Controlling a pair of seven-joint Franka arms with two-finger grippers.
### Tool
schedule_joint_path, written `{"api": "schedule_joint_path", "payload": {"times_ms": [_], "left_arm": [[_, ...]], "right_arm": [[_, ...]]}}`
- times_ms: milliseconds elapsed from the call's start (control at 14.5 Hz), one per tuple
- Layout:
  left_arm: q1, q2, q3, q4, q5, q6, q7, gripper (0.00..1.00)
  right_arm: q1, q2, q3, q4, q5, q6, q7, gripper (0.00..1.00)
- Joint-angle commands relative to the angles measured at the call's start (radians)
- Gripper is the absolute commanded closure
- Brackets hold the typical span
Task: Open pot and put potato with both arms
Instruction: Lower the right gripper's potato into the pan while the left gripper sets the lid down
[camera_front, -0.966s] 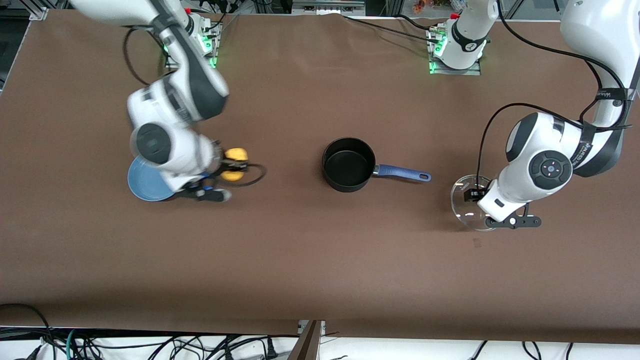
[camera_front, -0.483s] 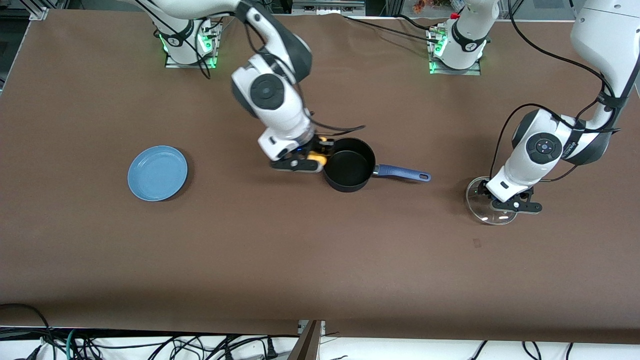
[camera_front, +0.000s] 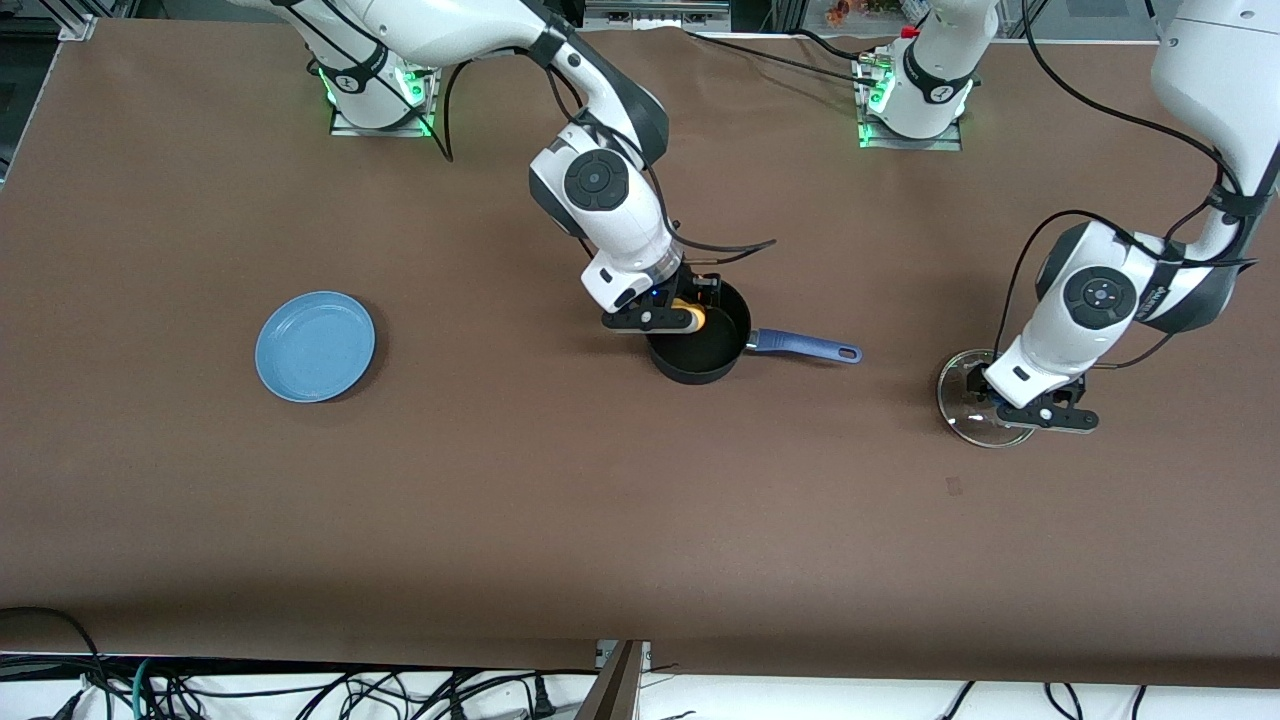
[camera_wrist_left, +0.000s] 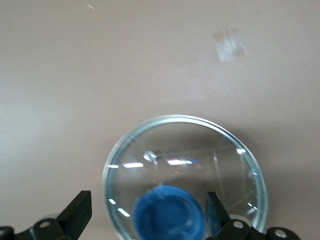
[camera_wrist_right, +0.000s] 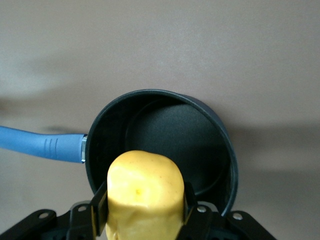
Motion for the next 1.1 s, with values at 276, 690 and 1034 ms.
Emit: {"api": "schedule_joint_path", "payload": {"times_ms": [276, 690, 1034], "left_arm": [[0.213, -0.106, -0.144, 0.112, -0.318, -0.146, 0.279, 0.00], [0.291, -0.179, -0.201, 0.342, -0.538, -0.496, 0.387, 0.00], [0.001, -0.380, 0.146, 0.368, -0.757, -0.651, 0.386, 0.00]], "right_arm": [[0.023, 0.070, -0.006, 0.033, 0.002, 0.015, -0.002, 0.83], [0.031, 0.078, -0.008, 0.035, 0.002, 0.009, -0.003, 0.01], [-0.009, -0.006, -0.017, 0.152, 0.003, -0.228, -0.005, 0.00]]}}
